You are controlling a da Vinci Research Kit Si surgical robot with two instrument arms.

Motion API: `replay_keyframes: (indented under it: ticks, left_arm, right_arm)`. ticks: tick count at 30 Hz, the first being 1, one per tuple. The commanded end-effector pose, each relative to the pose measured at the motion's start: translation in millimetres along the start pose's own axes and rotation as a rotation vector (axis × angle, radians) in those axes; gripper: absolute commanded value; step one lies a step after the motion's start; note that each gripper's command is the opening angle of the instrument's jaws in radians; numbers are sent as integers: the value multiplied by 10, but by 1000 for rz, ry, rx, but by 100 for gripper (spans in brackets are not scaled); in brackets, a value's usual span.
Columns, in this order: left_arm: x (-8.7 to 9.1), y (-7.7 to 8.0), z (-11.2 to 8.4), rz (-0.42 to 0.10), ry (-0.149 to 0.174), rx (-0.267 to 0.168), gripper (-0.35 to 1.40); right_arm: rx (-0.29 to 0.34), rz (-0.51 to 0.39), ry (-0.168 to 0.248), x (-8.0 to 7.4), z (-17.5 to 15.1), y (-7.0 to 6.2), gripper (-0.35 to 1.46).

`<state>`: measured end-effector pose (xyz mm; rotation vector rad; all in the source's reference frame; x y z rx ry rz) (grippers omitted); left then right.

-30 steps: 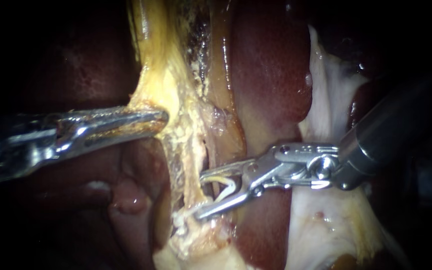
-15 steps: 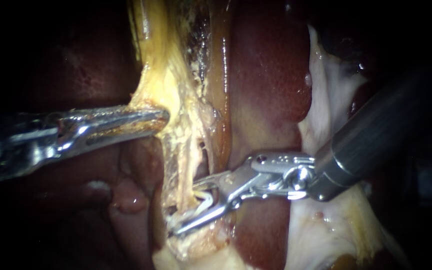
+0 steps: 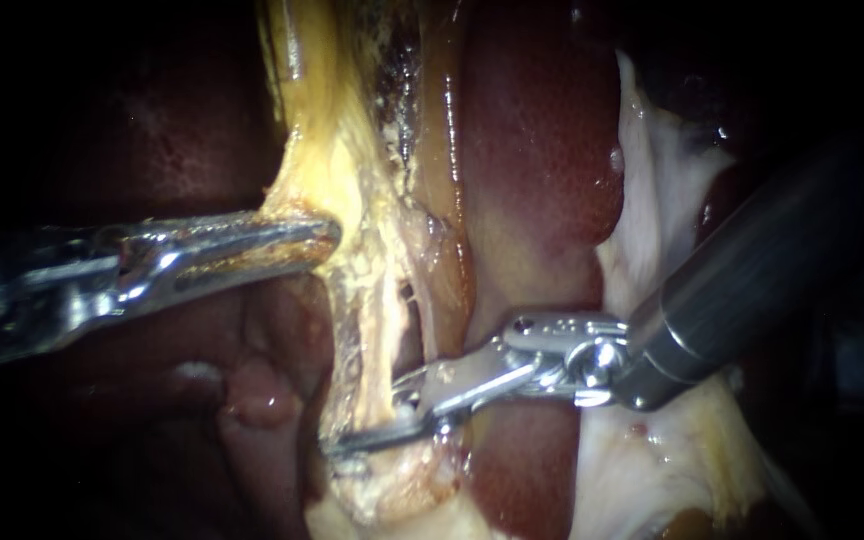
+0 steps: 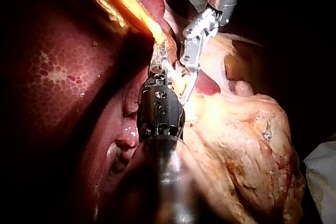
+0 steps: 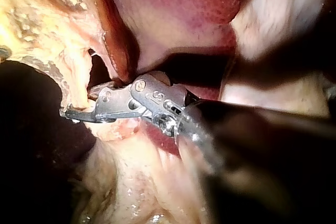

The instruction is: Clipping second clip left tube

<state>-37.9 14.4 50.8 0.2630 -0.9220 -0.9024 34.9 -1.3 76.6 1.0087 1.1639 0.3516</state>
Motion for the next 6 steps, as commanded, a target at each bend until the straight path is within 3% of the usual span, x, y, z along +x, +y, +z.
replay_keyframes:
  ticks: [1, 6]
  left_arm:
    - [0, 0, 0, 0, 0, 1, -35]
    - [0, 2, 1, 0, 0, 1, -35]
  right_arm:
    - [1, 1, -1, -2, 1, 1, -35]
    - [1, 1, -1, -2, 1, 2, -35]
